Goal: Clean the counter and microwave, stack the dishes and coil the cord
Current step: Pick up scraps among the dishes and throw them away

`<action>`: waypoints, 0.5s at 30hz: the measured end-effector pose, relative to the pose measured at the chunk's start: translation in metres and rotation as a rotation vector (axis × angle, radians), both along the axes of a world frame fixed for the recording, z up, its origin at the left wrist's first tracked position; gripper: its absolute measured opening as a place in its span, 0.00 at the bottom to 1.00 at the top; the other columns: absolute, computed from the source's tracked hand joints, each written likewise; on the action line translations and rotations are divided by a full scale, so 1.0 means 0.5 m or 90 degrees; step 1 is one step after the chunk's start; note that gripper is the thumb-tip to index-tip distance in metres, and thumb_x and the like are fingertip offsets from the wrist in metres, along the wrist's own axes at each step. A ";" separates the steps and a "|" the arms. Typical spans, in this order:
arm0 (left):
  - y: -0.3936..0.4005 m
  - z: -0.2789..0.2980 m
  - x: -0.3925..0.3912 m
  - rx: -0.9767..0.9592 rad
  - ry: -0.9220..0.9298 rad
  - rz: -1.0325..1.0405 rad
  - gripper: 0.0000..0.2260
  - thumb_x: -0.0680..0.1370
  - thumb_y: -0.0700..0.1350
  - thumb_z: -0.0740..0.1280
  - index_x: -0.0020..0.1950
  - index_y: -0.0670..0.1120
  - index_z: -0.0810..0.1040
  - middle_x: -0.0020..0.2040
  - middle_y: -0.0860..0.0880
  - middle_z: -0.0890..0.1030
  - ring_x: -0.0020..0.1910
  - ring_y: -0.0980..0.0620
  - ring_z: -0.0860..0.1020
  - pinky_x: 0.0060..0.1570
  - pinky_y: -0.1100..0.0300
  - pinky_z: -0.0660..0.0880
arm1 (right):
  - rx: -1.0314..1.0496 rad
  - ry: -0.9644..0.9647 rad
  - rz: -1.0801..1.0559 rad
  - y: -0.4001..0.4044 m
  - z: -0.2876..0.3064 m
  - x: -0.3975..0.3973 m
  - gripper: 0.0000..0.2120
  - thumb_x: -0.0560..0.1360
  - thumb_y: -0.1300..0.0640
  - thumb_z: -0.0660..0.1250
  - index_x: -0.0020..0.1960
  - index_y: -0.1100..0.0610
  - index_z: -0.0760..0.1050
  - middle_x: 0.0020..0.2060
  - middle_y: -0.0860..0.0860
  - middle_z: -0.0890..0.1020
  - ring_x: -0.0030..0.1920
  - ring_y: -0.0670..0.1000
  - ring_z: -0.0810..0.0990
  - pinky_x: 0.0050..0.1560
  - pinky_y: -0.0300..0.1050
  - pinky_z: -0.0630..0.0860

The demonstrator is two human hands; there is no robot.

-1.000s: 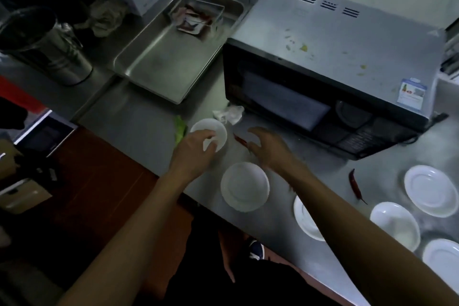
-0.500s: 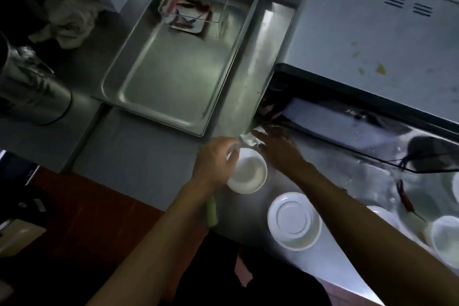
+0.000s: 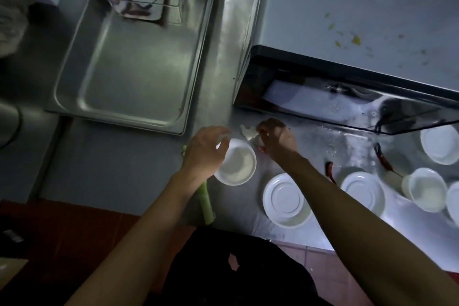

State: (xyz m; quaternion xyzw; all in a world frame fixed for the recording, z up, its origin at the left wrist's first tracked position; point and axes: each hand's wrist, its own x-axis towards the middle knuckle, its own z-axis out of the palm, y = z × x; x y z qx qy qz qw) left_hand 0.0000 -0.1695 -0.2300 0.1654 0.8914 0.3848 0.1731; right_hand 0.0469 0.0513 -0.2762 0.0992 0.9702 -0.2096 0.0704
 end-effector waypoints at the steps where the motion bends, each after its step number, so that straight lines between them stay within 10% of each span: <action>1: 0.004 0.002 0.000 -0.002 0.011 -0.006 0.09 0.79 0.42 0.67 0.58 0.45 0.83 0.57 0.49 0.83 0.57 0.49 0.78 0.60 0.60 0.70 | -0.027 0.024 -0.026 0.004 0.008 0.011 0.09 0.73 0.58 0.67 0.50 0.59 0.82 0.48 0.58 0.82 0.47 0.60 0.81 0.45 0.52 0.79; 15: 0.122 0.062 0.196 -0.039 0.103 -0.209 0.11 0.80 0.48 0.66 0.61 0.49 0.81 0.56 0.50 0.83 0.54 0.49 0.80 0.55 0.56 0.75 | -0.087 0.337 -0.294 0.050 0.104 0.340 0.08 0.73 0.68 0.69 0.49 0.61 0.83 0.44 0.56 0.84 0.41 0.55 0.82 0.42 0.41 0.76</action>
